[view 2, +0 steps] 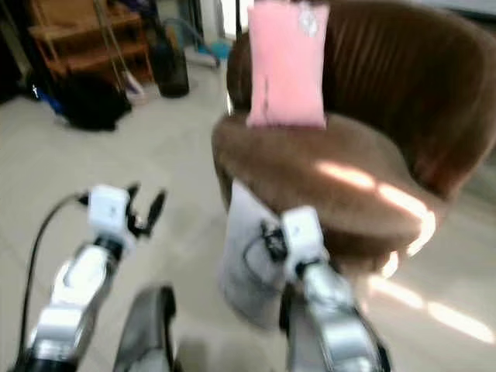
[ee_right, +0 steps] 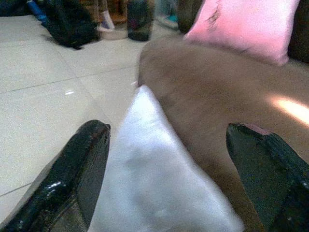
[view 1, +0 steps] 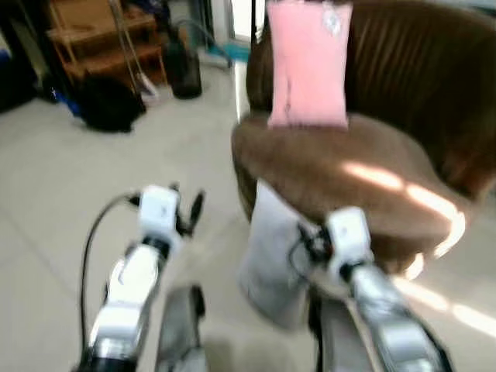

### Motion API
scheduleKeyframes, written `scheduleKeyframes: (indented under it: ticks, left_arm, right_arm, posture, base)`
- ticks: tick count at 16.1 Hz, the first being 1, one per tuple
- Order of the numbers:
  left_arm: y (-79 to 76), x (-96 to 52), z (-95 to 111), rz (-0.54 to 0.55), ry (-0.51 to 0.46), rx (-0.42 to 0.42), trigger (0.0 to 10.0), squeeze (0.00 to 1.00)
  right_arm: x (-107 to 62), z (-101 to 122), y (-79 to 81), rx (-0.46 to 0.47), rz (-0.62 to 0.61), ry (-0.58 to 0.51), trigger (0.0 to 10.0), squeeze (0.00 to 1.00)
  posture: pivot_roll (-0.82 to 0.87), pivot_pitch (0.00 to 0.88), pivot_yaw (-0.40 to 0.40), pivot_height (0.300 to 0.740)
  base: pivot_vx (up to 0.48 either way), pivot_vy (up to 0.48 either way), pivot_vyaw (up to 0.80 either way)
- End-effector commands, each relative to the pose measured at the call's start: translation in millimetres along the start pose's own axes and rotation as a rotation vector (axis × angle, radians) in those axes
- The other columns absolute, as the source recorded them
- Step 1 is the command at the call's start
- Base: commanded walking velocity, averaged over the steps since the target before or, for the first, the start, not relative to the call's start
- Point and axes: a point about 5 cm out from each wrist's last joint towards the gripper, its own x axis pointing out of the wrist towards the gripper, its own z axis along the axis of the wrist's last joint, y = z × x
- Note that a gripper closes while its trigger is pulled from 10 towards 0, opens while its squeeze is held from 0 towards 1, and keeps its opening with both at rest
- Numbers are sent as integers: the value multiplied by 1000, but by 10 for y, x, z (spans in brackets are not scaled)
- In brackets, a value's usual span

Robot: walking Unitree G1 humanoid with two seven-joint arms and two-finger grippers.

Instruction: Move the pillow to the sofa from floor

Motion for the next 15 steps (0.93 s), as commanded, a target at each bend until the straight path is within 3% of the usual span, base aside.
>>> scheduleKeyframes:
  ticks: [1,5,8,10,12,15]
  left_arm:
    - [-21,33,68,-10,-23,10,10000,0]
    - [21,-35,67,8,-23,19,10000,0]
    - [-20,-70,105,-22,-38,12,10000,0]
    - [-45,-92,159,-94,-60,30,10000,0]
    - [-14,-202,165,-253,-42,78,10000,0]
    - [80,-279,181,-296,-12,114,10000,0]
  right_arm:
    - [45,61,-28,-7,8,-25,10000,0]
    - [175,42,-10,-43,13,-2,10000,0]
    - [263,-91,-81,37,-54,60,10000,0]
    - [361,-179,-189,206,-125,89,10000,1000]
    - [471,-202,-377,460,-257,53,10000,1000]
    - [552,-166,-491,599,-347,14,10000,1000]
  posture:
    - [-55,30,40,495]
    - [-41,85,13,495]
    - [-14,141,0,495]
    - [15,181,2,495]
    - [58,236,39,495]
    - [82,251,71,495]
  base:
    - [0,0,0]
    - [0,0,0]
    - [0,0,0]
    - [0,0,0]
    - [0,0,0]
    - [0,0,0]
